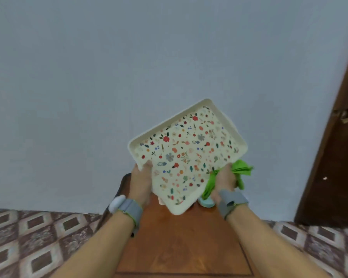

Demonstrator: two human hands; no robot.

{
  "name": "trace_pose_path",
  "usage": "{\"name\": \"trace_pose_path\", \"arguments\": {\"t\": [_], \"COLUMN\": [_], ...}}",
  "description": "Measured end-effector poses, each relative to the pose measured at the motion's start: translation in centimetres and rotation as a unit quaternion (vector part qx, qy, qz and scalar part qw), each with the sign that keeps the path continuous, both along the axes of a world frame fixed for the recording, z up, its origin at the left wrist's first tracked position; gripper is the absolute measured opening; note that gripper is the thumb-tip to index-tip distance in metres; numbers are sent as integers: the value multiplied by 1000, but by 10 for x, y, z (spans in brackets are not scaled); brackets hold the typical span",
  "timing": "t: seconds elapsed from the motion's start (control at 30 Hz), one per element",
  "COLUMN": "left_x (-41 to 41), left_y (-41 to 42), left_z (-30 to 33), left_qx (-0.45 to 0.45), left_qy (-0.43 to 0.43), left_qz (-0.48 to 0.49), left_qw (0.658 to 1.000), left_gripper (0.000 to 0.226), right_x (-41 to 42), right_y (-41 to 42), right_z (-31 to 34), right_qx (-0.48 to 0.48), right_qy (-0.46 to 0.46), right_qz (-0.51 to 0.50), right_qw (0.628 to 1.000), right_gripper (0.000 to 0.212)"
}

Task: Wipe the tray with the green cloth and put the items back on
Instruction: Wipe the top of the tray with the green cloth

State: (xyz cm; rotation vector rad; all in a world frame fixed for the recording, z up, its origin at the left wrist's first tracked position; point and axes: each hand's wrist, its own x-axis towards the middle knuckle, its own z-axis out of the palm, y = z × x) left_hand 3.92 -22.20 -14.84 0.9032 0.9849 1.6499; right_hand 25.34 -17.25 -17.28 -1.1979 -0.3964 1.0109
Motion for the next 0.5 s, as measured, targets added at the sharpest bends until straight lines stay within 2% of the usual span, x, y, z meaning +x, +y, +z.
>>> {"name": "trace_pose_path", "arguments": {"t": [0.1,0.17,0.23,0.3,0.33,0.4,0.47,0.5], "left_x": [2,-6,-9,-6,-1,9,18,21], "left_y": [11,11,5,0,-3,-1,4,8], "left_z": [-15,-14,-11,-10,-9,-5,2,3], "left_qx": [-22,-34,-36,-29,-20,-2,2,-2], "left_qy": [-38,-28,-16,-20,-13,-10,-33,-48], "left_qz": [17,15,-7,-35,-36,-8,16,25], "left_qw": [999,999,999,999,999,1000,999,999], "left_gripper": [15,14,16,18,18,17,17,17], "right_x": [-44,-34,3,41,50,30,-19,-45], "right_y": [-19,-22,-13,-1,-2,-18,-38,-51], "right_z": [-44,-39,3,50,65,66,25,3], "right_qx": [-6,3,21,58,65,47,14,1], "right_qy": [-33,-59,-67,-19,1,-22,-37,-15], "right_qz": [105,126,30,-94,-123,-84,24,83], "right_qw": [994,990,997,994,990,995,999,996], "right_gripper": [58,64,62,46,44,42,45,47]}}
